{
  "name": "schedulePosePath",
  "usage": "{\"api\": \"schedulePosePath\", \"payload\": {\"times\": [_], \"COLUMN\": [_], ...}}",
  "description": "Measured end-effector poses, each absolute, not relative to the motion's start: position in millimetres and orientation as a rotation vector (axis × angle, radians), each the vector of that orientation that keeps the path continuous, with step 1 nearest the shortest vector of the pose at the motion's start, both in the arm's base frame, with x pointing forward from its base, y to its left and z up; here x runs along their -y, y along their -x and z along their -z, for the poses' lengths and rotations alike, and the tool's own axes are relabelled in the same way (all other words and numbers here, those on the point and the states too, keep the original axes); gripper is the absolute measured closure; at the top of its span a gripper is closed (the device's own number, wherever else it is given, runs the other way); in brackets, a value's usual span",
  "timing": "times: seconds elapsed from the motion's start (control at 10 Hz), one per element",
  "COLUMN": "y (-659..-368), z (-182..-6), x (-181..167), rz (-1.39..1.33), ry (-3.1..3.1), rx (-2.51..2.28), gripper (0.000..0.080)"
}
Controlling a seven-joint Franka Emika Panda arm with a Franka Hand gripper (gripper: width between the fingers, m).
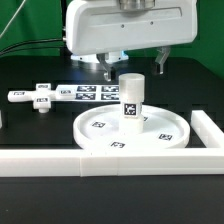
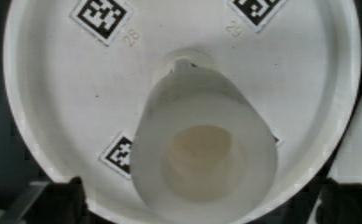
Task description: Assemble round table
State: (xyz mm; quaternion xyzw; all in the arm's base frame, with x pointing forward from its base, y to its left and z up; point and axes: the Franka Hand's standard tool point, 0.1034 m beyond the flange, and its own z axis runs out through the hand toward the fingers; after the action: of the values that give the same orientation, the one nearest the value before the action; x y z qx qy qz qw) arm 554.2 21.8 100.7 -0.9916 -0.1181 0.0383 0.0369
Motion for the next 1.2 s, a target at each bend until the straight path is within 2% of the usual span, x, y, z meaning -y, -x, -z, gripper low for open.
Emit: {"api": "schedulePosePath", "payload": {"times": [0.9,1.0,1.1,1.2], "y": [-560,-560,-560,-561], "z": [-88.2,-87.7,-87.3,-87.4], "x": [-17,-17,-17,-17], "rz": [-0.06,-0.056,-0.055,-0.055], "ry": [3.036,3.036,3.036,3.036], "rx": [0.464,0.466,0.466,0.465], "gripper": [0.0151,0.0271,0.0271,0.0408]}}
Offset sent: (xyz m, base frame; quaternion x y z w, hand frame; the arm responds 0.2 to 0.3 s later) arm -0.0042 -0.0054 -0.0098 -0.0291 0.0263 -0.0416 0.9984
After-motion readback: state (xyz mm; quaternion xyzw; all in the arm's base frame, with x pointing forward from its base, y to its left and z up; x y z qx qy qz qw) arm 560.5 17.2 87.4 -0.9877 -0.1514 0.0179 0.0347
